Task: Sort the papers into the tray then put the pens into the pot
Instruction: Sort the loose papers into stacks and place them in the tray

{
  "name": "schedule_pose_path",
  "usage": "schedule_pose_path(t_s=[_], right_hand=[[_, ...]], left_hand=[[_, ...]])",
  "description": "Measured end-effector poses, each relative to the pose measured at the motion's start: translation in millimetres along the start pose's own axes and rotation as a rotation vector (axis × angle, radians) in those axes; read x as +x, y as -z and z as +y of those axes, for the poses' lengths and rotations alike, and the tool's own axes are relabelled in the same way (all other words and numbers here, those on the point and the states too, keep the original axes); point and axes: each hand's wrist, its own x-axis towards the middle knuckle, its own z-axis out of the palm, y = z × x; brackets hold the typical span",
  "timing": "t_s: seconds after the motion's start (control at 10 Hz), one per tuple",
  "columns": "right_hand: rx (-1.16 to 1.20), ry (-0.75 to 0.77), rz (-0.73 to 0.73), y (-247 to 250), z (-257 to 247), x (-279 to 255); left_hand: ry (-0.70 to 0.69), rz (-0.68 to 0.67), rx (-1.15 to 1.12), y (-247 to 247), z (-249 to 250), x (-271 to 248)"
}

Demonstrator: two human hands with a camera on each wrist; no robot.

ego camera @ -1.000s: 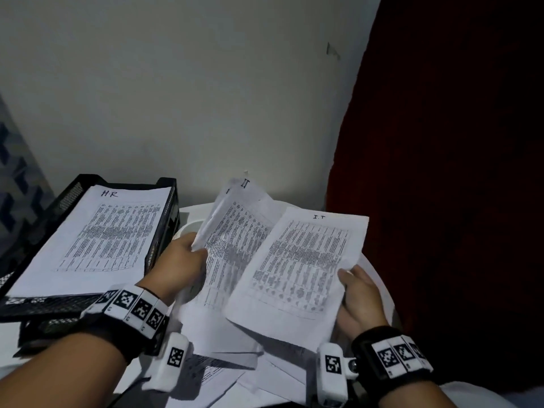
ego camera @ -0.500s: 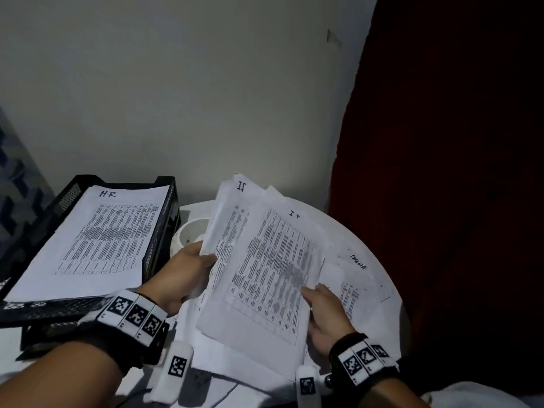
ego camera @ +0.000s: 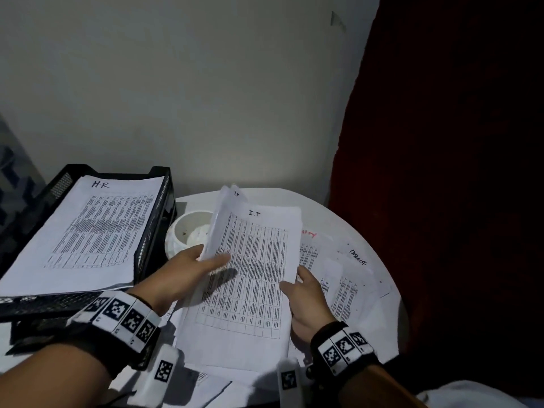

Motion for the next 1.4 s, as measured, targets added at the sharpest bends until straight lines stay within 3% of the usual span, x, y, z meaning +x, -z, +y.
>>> schedule_pose_path(t_s=[0.1, 0.2, 0.3, 0.4, 0.5, 0.8, 1.0, 1.2, 1.4], right_hand=[[0.012, -0.021, 0.000, -6, -6, 3], [-0.049, -0.077, 0.215, 9, 1, 28], [-0.260, -0.123, 0.467, 45, 30, 80], [-0.568, -0.200, 0.570, 51, 31, 86], [-0.770, -0.253, 0.573, 48, 31, 80], [-0.890, -0.133, 0.490, 40, 24, 86], [-0.530, 0.108, 0.472, 55, -32, 67], [0.007, 0.191, 0.194, 65, -93, -2], [-0.045, 0.201, 0.006, 40, -88, -58]], left_hand=[[-0.054, 0.107, 0.204, 1, -1, -1], [-0.055, 0.192, 0.160, 5, 1, -4], [-0.081, 0.264, 0.173, 12, 7, -7], [-0.086, 0.284, 0.079, 17, 14, -9], [-0.068, 0.285, 0.037, 21, 12, -5], [-0.044, 0.293, -0.044, 29, 14, -1], [-0.017, 0.289, -0.101, 33, 14, 0], [-0.046, 0.275, -0.177, 26, 24, -12], [-0.082, 0.166, -0.273, 9, 34, -26]])
